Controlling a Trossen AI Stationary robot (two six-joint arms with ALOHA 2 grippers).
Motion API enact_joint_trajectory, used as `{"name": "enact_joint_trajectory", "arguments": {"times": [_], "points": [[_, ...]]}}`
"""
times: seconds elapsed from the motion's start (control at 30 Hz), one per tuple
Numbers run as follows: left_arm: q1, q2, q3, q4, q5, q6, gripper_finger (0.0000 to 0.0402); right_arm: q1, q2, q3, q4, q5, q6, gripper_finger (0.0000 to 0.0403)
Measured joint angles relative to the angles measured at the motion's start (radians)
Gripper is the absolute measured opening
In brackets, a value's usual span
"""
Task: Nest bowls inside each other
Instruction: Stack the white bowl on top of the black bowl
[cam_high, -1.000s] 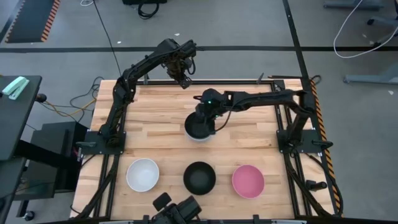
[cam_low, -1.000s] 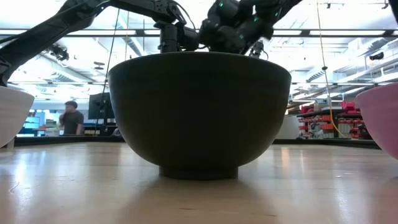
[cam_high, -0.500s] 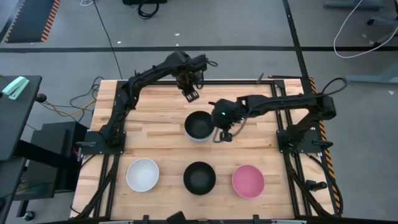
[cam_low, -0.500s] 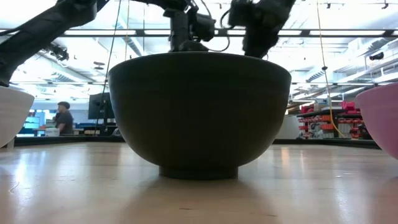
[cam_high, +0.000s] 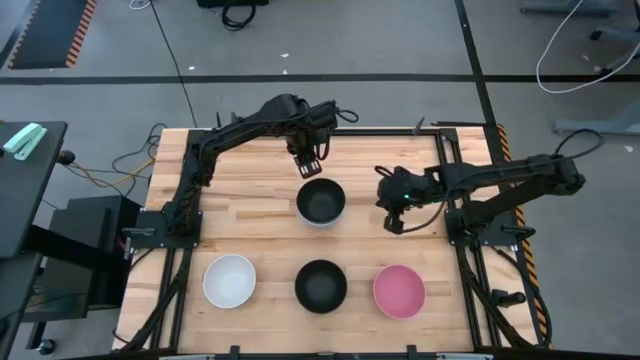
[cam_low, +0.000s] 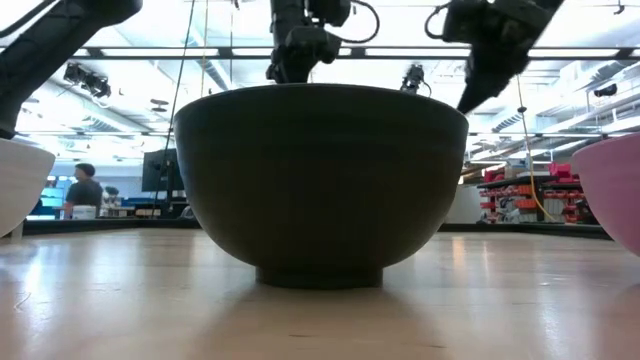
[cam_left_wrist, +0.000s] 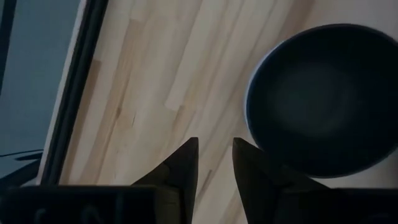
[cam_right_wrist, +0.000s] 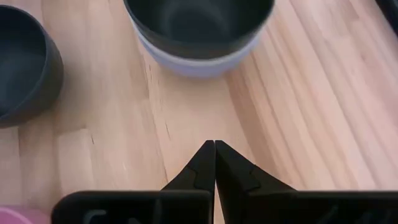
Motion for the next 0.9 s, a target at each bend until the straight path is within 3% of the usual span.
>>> {"name": "enact_joint_trajectory", "arguments": {"times": [0.33, 0.6, 0.9], "points": [[-0.057, -0.008, 0.0, 0.0, -0.05, -0.032, 0.0107, 0.001, -0.094, -0.134, -0.001, 0.0, 0.094, 0.0016], [-0.101, 0.004, 0.0, 0.0, -0.149, -0.096, 0.0107, 0.046, -0.095, -0.145, 0.016, 0.012, 0.092, 0.0017], [-0.168, -0.003, -0.002, 0.002, -0.16, -0.037, 0.0107, 0.087, -0.095, -0.145, 0.052, 0.016, 0.087, 0.0015]]}}
